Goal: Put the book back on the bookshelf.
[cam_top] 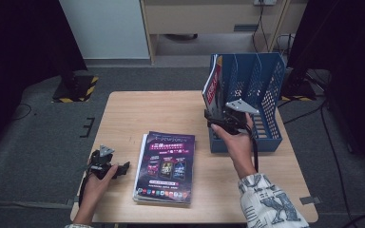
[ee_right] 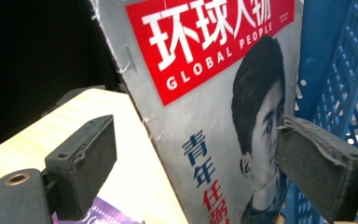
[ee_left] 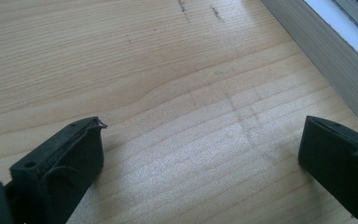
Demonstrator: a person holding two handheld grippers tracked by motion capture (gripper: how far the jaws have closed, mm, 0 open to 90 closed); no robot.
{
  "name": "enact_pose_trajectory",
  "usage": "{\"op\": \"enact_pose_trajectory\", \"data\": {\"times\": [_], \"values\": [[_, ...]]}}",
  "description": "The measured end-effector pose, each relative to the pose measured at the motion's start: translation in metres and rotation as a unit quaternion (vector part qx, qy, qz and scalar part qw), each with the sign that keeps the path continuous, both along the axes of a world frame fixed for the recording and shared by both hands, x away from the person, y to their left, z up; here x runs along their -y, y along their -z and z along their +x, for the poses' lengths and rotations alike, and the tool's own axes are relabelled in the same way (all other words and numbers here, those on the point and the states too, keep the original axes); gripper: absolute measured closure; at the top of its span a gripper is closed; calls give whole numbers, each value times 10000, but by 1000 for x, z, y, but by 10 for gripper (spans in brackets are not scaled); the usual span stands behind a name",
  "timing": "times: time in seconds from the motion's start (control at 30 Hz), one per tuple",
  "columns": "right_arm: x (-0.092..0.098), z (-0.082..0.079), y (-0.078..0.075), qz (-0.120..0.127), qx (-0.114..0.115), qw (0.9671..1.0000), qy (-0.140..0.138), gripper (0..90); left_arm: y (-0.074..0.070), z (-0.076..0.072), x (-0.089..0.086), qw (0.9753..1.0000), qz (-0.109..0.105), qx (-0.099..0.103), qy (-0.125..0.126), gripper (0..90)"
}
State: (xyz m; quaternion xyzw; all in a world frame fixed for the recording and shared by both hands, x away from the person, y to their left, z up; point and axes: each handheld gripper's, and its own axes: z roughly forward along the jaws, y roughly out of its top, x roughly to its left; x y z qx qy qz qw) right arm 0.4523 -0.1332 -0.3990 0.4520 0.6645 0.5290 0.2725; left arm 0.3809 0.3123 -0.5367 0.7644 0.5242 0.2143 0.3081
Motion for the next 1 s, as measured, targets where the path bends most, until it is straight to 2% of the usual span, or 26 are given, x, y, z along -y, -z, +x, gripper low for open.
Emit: {"op": "enact_pose_trajectory", "data": {"times": [0.37,0.6,0.83,0.87,1.0], "values": [[-3,-13,16,148,-195,9992,-326,101,1,1,-1,9999,-69,32,104,0],[-5,-23,23,108,-211,9986,-478,94,0,0,-1,10000,-15,1,68,0],[-8,-46,32,-90,-144,9970,-750,81,1,-1,1,9998,-52,10,192,0],[-8,-53,36,-93,-140,9965,-815,80,1,-1,1,9998,-72,22,195,0],[-6,-64,47,-49,-174,9962,-856,86,0,-2,1,9996,-109,60,253,27]]}}
